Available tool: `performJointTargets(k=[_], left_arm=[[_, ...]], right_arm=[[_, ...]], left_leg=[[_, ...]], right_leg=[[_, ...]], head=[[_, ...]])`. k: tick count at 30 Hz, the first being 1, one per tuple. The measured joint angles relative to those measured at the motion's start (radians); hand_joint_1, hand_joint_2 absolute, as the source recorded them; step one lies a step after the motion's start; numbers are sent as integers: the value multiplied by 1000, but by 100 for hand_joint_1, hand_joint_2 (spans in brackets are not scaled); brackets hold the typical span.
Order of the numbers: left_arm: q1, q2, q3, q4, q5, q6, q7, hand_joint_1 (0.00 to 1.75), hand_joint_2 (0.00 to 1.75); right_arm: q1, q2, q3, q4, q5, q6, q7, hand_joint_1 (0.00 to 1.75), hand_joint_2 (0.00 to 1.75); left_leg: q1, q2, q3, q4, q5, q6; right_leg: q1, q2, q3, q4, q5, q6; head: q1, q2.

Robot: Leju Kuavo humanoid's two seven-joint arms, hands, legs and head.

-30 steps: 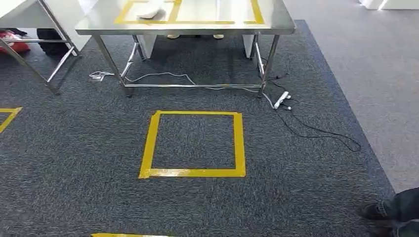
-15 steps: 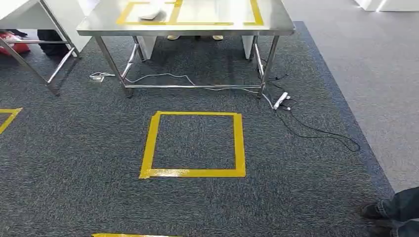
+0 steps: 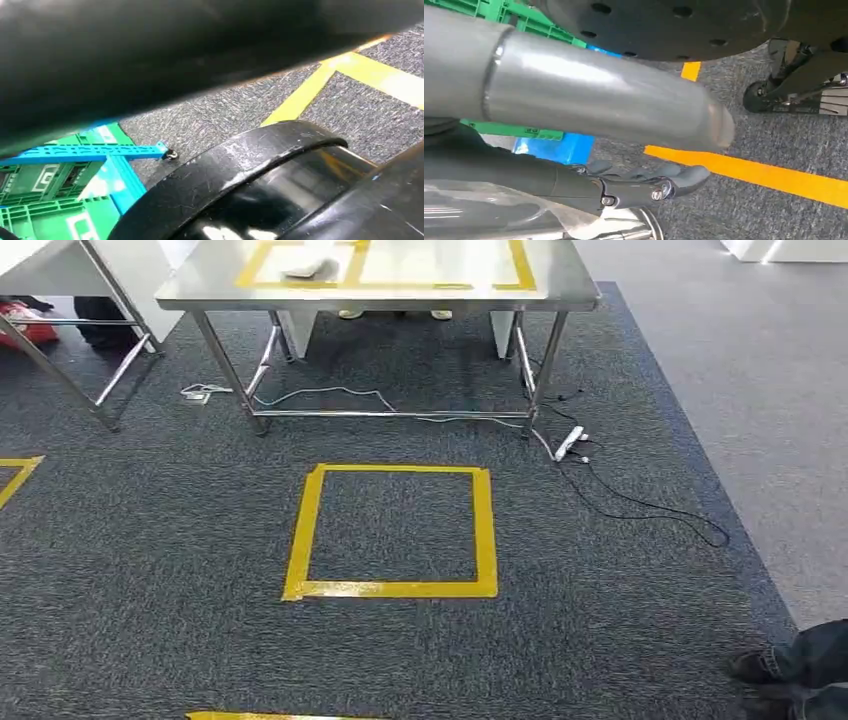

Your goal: Take the parts from the cabinet and place them on the table.

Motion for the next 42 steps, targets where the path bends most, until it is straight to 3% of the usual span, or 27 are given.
performJointTargets(k=[3, 4, 5, 6, 8, 9, 11, 13, 14, 15, 16, 18, 19, 20, 21, 22, 24, 25, 26, 27, 29, 34, 42], left_arm=[[0, -2, 0, 0, 0, 0, 0, 0, 0], [1, -2, 0, 0, 0, 0, 0, 0, 0], [1, -2, 0, 0, 0, 0, 0, 0, 0], [1, -2, 0, 0, 0, 0, 0, 0, 0], [0, -3, 0, 0, 0, 0, 0, 0, 0], [1, -2, 0, 0, 0, 0, 0, 0, 0], [0, -2, 0, 0, -1, 0, 0, 0, 0], [0, -1, 0, 0, -1, 0, 0, 0, 0], [0, -1, 0, 0, -1, 0, 0, 0, 0], [0, -2, 0, 0, -2, 0, 0, 0, 0], [-1, -2, 0, 0, -2, 0, 0, 0, 0], [-1, -1, 0, 0, -2, 0, 2, 0, 0], [0, -1, 0, 0, -2, 0, 3, 0, 0], [1, -1, 0, 0, -2, 0, 3, 0, 0], [1, -1, 0, 0, -2, 0, 3, 0, 0], [0, -1, 0, 0, -2, 0, 3, 0, 0], [1, -1, -1, 0, -4, 5, 7, 0, 0], [0, 1, 0, 1, -4, 6, 11, 0, 0], [-1, -1, -1, 1, -4, 8, 13, 0, 0], [0, -2, -1, 1, -4, 8, 15, 0, 0], [2, -1, 0, 1, -2, 7, 15, 0, 0], [-1, -3, -1, 1, -2, 7, 15, 0, 0], [-1, -3, -1, 1, -2, 7, 15, 0, 0]], right_arm=[[2, 0, -2, 0, 0, 0, 0, 0, 0], [4, 0, -2, 0, 0, 0, 1, 0, 0], [6, 0, -2, 0, 0, 0, 1, 0, 0], [6, 0, -3, 0, 0, 0, 1, 0, 0], [4, 0, -3, 0, 0, 0, 1, 0, 0], [3, 0, -3, 0, 0, 0, 1, 0, 0], [3, 3, -3, 0, 0, 0, 1, 0, 0], [4, 3, -3, 0, 0, 0, 3, 0, 0], [3, 2, -3, 0, 0, -1, 3, 0, 0], [3, 2, -3, 0, 0, -2, 3, 0, 0], [2, 2, -3, 0, 0, -2, 3, 0, 0], [3, 2, -3, 0, 0, -2, 3, 0, 0], [4, 2, -3, 0, 0, -2, 3, 0, 0], [4, 2, -3, 0, 0, -2, 4, 0, 0], [4, 2, -3, 0, 0, -2, 4, 0, 0], [4, 2, -3, 0, 0, -2, 4, 0, 0], [2, 2, -3, 0, 0, -2, 4, 0, 0], [2, 4, -3, 0, 0, -2, 4, 0, 0], [1, 3, -3, 0, 0, -2, 4, 0, 0], [1, 3, -3, 0, 0, -2, 5, 0, 0], [1, 3, -3, 0, 0, -2, 4, 0, 0], [1, 3, -3, 0, 0, -2, 4, 0, 0], [1, 3, -3, 0, 0, -2, 4, 0, 0]], left_leg=[[2, 2, -9, 1, 1, 2], [3, 2, -11, 1, 2, 1], [4, 2, -10, 2, 2, -1], [7, 1, -9, 3, 1, -3], [17, 0, -8, 11, -6, -18], [16, 0, -10, 20, -12, -29], [11, -3, -13, 27, -16, -44], [16, -4, -9, 23, -13, -55], [18, -4, -10, 26, -16, -61], [20, -4, -15, 44, -32, -66], [20, -4, -40, 101, -69, -68], [19, -4, -123, 275, -146, -72], [19, -4, -158, 341, -165, -71], [19, -4, -175, 363, -157, -69], [17, -4, -167, 335, -125, -64], [15, -4, -141, 270, -78, -56], [6, -7, -66, 86, 21, -32], [2, -8, -52, 71, 2, -23], [2, -8, -44, 45, -1, -29], [5, -9, -45, 45, 0, -58], [2, -12, -45, 46, -3, -49], [0, -11, -45, 47, -6, -40], [-3, -11, -45, 48, -4, -35]], right_leg=[[-8, 6, -120, 236, -119, 11], [-11, 6, -153, 296, -131, 15], [-15, 6, -159, 299, -112, 18], [-18, 6, -142, 256, -74, 21], [-27, 4, -60, 72, 28, 31], [-32, 4, -28, 0, 37, 38], [-25, 16, -32, 3, 33, 13], [-19, 15, -34, 8, 30, -1], [-23, 15, -21, 6, 35, -11], [-24, 13, -20, 4, 38, -18], [-23, 13, -20, 4, 39, -25], [-19, 11, -20, 4, 37, -29], [-17, 11, -20, 5, 36, -31], [-14, 12, -17, 5, 34, -33], [-12, 14, -14, 5, 32, -34], [-9, 16, -9, 5, 29, -34], [-6, 19, 4, 4, 19, -31], [-1, 18, -8, 5, 11, -24], [-2, 19, -8, 9, 7, -19], [0, 17, -9, 10, 3, -28], [-3, 15, -6, 7, 3, -27], [-5, 17, -1, -3, 7, -19], [-8, 16, -1, -5, 10, -11]], head=[[6, 0], [8, 0], [7, 0], [8, 0], [8, 0], [11, 0], [12, 0], [10, 0], [10, 0], [8, 0], [1, 0], [-1, 0], [-2, 0], [-2, 0], [-1, 0], [-2, 0], [-2, 0], [2, 0], [-1, 0], [3, 0], [3, 0], [3, 0], [3, 0]])
